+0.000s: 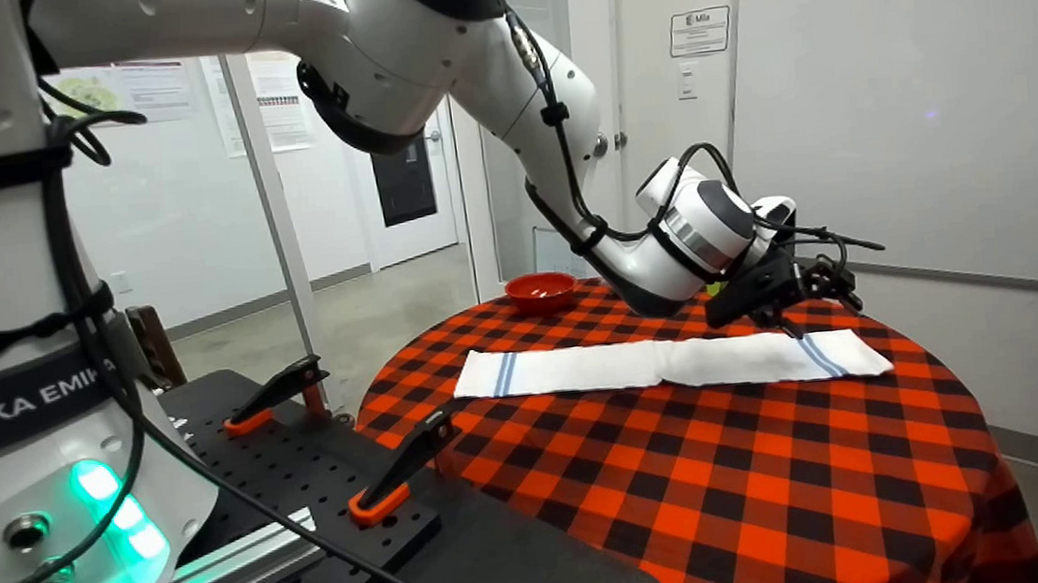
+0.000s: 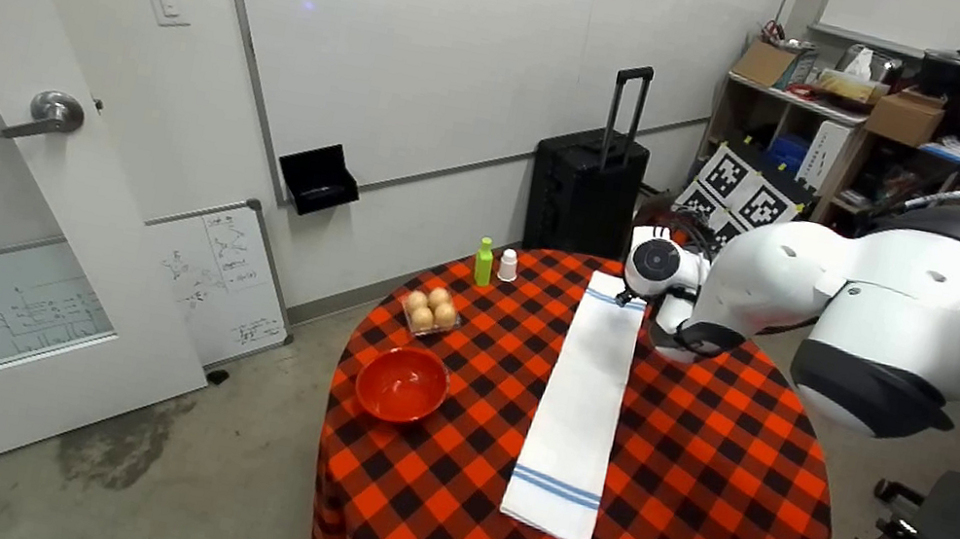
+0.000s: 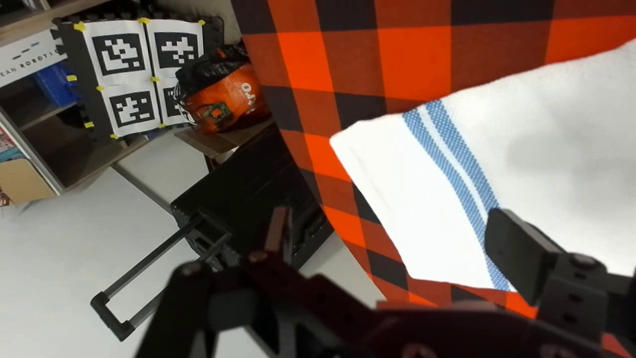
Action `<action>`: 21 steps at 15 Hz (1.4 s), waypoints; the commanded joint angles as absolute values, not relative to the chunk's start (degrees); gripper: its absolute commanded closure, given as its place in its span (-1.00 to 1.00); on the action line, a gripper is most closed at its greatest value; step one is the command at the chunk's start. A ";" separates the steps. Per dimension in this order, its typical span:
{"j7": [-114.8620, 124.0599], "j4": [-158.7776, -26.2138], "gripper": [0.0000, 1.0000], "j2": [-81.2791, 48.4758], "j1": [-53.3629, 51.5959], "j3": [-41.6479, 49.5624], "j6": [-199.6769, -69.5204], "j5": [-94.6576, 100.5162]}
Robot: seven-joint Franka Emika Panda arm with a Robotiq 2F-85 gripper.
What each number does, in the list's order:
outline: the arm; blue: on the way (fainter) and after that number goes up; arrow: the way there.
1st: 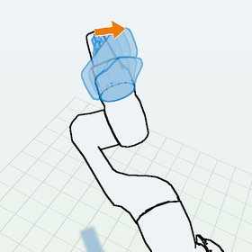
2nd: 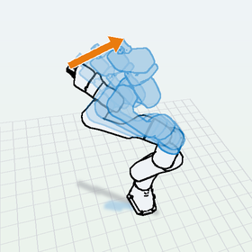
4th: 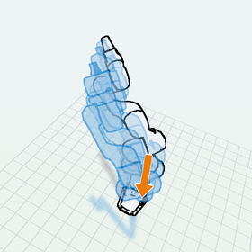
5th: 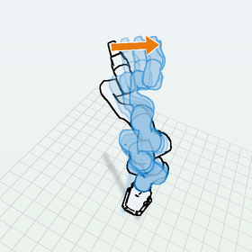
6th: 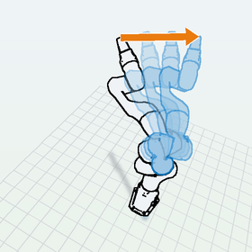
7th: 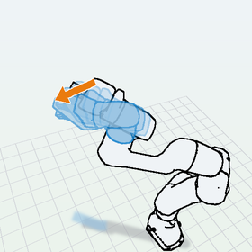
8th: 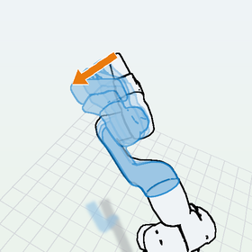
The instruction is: Move the towel to the left, then straighten it
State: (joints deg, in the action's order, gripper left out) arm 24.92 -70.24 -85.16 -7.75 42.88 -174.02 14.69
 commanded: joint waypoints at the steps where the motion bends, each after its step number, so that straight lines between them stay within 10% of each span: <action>1: 23.65 -70.01 -1.00 -85.17 -7.73 40.49 -173.19 10.56; 12: -4.71 -85.12 -1.00 -55.47 11.48 -1.11 -160.29 8.94; 21: -19.82 -102.09 -1.00 -28.45 16.81 -6.60 -124.23 -4.65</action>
